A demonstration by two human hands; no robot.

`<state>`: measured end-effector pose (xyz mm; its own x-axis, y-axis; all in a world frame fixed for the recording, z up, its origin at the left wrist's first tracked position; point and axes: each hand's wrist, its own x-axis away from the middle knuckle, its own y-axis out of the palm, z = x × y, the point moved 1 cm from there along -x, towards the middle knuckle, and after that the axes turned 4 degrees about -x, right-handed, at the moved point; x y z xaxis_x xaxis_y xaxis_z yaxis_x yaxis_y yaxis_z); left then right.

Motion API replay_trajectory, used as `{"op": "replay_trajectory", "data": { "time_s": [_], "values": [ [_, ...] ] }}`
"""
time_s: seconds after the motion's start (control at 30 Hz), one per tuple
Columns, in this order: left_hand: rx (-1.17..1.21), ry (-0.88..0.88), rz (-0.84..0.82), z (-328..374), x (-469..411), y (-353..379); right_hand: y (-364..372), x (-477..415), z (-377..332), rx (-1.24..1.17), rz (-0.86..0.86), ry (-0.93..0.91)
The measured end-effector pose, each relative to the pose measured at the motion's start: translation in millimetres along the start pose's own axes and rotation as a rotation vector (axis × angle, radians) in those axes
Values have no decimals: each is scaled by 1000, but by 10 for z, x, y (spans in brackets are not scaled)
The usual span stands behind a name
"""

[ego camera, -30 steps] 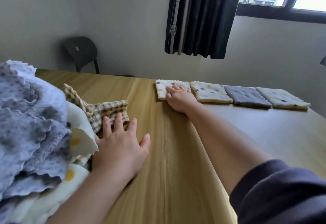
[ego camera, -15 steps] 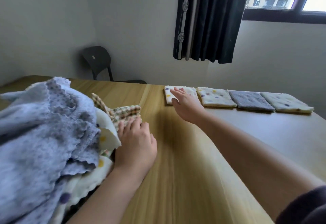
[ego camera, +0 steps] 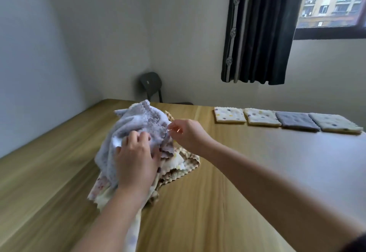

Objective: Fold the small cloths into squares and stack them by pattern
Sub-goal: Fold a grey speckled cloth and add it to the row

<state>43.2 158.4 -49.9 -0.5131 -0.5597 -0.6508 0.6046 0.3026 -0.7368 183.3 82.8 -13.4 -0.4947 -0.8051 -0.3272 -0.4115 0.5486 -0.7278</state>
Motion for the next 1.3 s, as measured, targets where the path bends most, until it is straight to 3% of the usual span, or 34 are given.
{"op": "replay_trajectory", "data": {
  "time_s": [0.13, 0.23, 0.33, 0.53, 0.7, 0.8, 0.9, 1.03, 1.2, 1.3],
  "values": [
    [6, -105, -130, -196, 5, -53, 338, 18, -196, -30, -8, 117],
    [22, -98, -119, -185, 20, -145, 420, 39, -262, -109, 38, 253],
    [-114, -61, -235, -142, 57, -148, 442, 56, -302, -129, 56, 334],
    [1, -16, -51, -150, 24, -266, 342, 48, -395, -200, 289, 370],
    [136, 130, 159, 15, -100, -613, -74, 124, -595, -723, 377, 341],
    [73, 175, 175, 126, -184, -797, -501, 206, -658, -908, 514, 291],
    [108, 100, 134, 222, -236, -990, -1041, 409, -621, -1086, 628, 230],
    [327, 23, 67, 479, -319, -1266, -1725, 818, -462, -1147, 725, 158],
    [965, 7, -232, 906, -436, -1311, -2163, 1330, -245, -1019, 742, 140],
    [1084, 31, -266, 1176, -354, -1277, -2313, 1585, -35, -1025, 795, 189]
  ]
}}
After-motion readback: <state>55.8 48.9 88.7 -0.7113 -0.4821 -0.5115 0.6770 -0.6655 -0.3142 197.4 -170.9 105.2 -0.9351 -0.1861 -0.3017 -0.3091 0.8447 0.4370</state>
